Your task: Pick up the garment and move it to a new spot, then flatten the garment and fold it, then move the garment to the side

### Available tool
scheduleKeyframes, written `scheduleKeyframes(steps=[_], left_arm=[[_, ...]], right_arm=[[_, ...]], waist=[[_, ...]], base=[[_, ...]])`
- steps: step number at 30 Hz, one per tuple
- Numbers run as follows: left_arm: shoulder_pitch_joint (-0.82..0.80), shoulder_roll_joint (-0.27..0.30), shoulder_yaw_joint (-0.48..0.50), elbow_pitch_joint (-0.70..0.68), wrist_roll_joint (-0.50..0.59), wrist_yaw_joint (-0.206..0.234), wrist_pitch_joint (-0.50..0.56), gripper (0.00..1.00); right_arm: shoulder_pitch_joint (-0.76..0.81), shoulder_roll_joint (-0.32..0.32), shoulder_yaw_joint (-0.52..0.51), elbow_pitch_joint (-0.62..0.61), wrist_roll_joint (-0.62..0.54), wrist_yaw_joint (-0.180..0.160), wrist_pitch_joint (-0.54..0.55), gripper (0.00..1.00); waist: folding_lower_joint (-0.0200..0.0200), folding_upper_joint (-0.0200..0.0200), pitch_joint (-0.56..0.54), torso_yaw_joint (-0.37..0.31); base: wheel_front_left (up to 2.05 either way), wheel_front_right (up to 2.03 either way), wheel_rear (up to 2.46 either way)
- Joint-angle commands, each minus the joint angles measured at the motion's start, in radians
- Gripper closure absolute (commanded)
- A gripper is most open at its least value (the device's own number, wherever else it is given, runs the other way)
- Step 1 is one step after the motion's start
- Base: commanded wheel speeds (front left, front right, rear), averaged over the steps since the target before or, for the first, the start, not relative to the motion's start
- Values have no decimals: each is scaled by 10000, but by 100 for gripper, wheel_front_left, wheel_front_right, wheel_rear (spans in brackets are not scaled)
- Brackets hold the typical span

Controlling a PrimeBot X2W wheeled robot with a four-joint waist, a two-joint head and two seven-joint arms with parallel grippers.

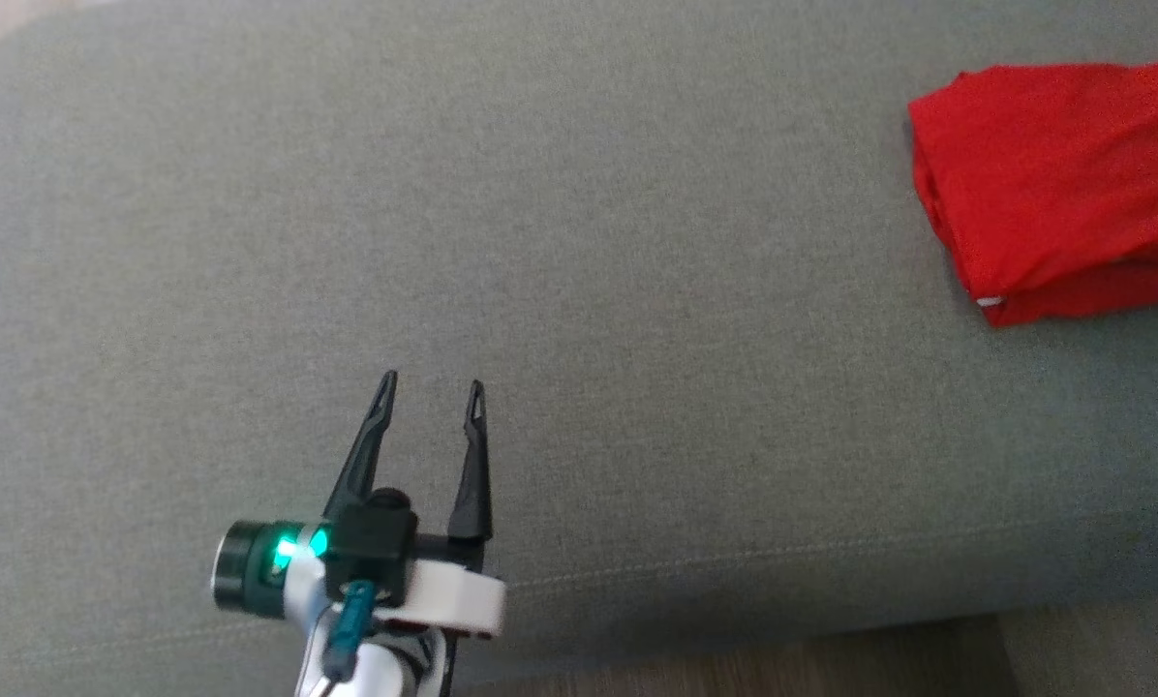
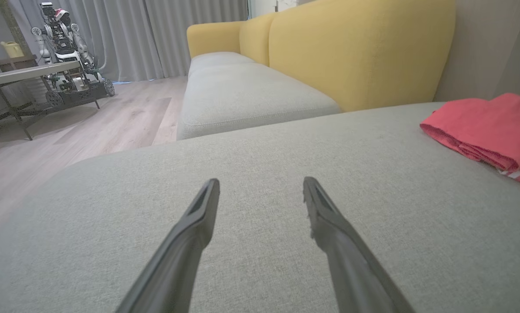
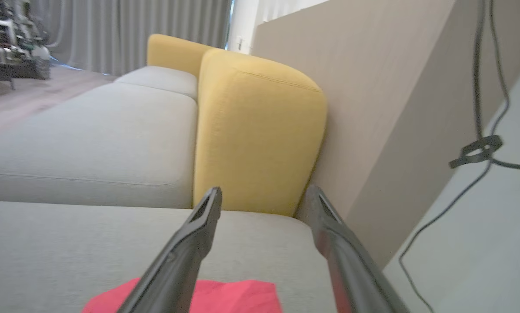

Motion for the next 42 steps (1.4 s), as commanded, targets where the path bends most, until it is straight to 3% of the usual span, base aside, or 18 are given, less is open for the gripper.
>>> scheduleKeyframes(steps=[1,6,11,14,18,27,38,39,42], left_arm=[[45,1,474,-424,-235,72,-122,0],[353,-72,806,-708,-589,5,-122,0],[918,-207,1306,-1024,-1354,-433,-122,0],[1334,-255,1586,-1255,-1616,-765,-122,0],[1704,-287,1909,-1381,-1505,-966,-122,0],[2247,-306,2396,-1330,-820,-1011,-122,0],[2353,-315,2575,-1324,-717,-1122,-122,0],[2689,-232,2234,-999,-777,-1122,1,100],[2740,-232,2195,-581,-817,-1120,31,100]], right_arm=[[1453,789,-566,-1069,-588,-4,-88,0],[3596,2367,-1366,-3373,-1360,-4,-89,0],[6204,3926,-1389,-6432,-1453,-4,-90,0],[7544,4543,-1255,-7968,-1356,-4,-90,0],[8856,4895,-904,-9300,-1191,-4,-90,0],[10640,4979,-69,-9390,-837,-4,-91,0],[10747,5092,-80,-9328,-906,-4,-91,0],[11160,5072,-270,-9020,-855,0,2,100],[11260,5068,-227,-8613,-836,0,19,100]], waist=[[0,0,-381,125],[0,0,-881,236],[0,0,-1623,371],[0,0,-1964,366],[0,0,-2196,353],[0,0,-2592,277],[0,0,-2665,181],[0,0,-2665,180],[0,0,-2660,176]], base=[[0,0,0],[0,0,0],[0,0,0],[0,0,0],[0,0,0],[0,0,0],[0,0,0],[0,0,0],[0,0,0]])
